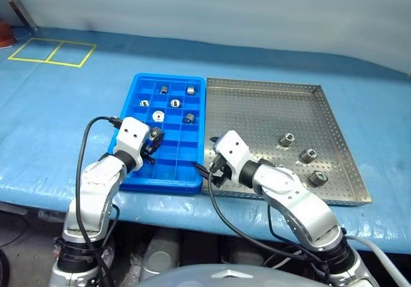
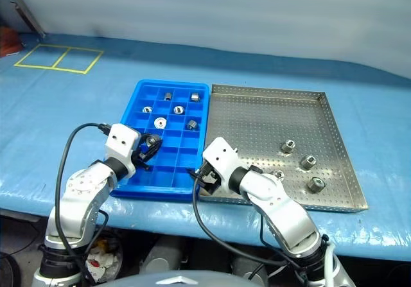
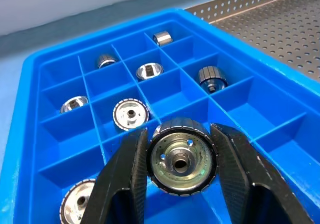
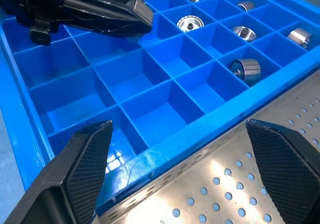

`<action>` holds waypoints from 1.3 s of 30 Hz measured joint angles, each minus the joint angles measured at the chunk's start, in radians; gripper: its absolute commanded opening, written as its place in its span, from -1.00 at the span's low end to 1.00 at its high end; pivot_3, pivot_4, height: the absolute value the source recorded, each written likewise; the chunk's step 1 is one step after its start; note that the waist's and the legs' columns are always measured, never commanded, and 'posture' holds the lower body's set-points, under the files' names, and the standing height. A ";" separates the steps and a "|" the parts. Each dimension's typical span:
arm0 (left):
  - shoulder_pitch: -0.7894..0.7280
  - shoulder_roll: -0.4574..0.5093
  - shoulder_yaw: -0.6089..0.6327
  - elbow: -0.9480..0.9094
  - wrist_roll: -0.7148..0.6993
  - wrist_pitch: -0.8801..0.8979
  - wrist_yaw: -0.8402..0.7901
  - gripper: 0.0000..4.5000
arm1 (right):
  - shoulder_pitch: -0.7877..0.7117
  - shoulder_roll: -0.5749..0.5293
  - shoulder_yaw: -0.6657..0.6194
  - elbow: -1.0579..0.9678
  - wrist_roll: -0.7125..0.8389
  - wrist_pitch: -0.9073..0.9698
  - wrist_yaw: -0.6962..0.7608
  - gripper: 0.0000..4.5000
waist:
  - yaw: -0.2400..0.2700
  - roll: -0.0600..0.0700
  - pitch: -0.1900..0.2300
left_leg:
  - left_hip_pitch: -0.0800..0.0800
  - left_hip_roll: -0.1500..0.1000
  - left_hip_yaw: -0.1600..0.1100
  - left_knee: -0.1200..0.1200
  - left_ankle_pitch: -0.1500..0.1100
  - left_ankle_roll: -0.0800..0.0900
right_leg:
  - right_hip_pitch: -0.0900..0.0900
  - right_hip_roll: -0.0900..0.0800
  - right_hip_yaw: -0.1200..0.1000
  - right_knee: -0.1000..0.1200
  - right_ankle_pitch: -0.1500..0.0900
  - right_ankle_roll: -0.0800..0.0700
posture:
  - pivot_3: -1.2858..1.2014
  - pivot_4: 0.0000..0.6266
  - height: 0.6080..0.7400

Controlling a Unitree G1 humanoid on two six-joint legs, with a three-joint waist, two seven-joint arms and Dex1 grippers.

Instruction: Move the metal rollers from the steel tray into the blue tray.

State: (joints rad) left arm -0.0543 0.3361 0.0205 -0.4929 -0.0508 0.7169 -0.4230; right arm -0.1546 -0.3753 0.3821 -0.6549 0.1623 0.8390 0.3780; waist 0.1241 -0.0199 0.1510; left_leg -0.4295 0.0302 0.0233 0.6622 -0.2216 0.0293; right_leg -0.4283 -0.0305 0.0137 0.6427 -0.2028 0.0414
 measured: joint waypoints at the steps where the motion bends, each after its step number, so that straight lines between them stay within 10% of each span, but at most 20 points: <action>1: 0.004 0.000 0.001 0.000 0.000 0.012 0.011 -0.26 | 0.007 -0.002 0.000 -0.003 0.000 0.000 -0.004 1.00 | 0.000 0.000 0.000 | 0.000 0.000 0.000 0.000 0.000 0.000 | 0.000 0.000 -0.001 0.000 0.000 0.000 | 0.26 -0.52 1.00; 11: 0.026 0.006 0.008 0.000 -0.014 0.060 0.042 -0.26 | 0.020 -0.006 -0.001 -0.021 0.001 0.001 -0.008 1.00 | 0.001 0.000 0.000 | 0.000 0.000 -0.001 0.000 0.000 0.000 | 0.000 0.000 -0.001 0.000 0.000 -0.001 | 0.27 -0.52 1.00; 20: -0.002 0.004 0.010 -0.006 -0.087 0.111 0.044 0.98 | 0.049 -0.004 -0.021 -0.027 0.002 0.003 -0.030 1.00 | 0.002 0.000 0.000 | -0.001 0.000 -0.001 0.000 0.000 0.000 | 0.000 -0.002 -0.002 0.000 0.000 -0.001 | 0.23 -0.52 1.00; 39: -0.594 -0.085 -0.289 0.377 -0.216 0.013 -0.257 0.98 | 0.490 -0.003 -0.305 -0.336 -0.039 0.120 -0.199 1.00 | -0.096 0.000 0.000 | -0.001 -0.005 0.000 0.001 0.000 0.000 | 0.001 0.000 -0.001 0.000 -0.001 0.000 | -0.03 -0.52 1.00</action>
State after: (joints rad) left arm -0.6479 0.2515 -0.2687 -0.1160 -0.2665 0.7301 -0.6801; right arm 0.3355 -0.3786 0.0773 -0.9905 0.1236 0.9592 0.1787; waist 0.0283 -0.0197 0.1507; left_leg -0.4305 0.0249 0.0232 0.6632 -0.2218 0.0296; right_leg -0.4274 -0.0301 0.0123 0.6423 -0.2037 0.0412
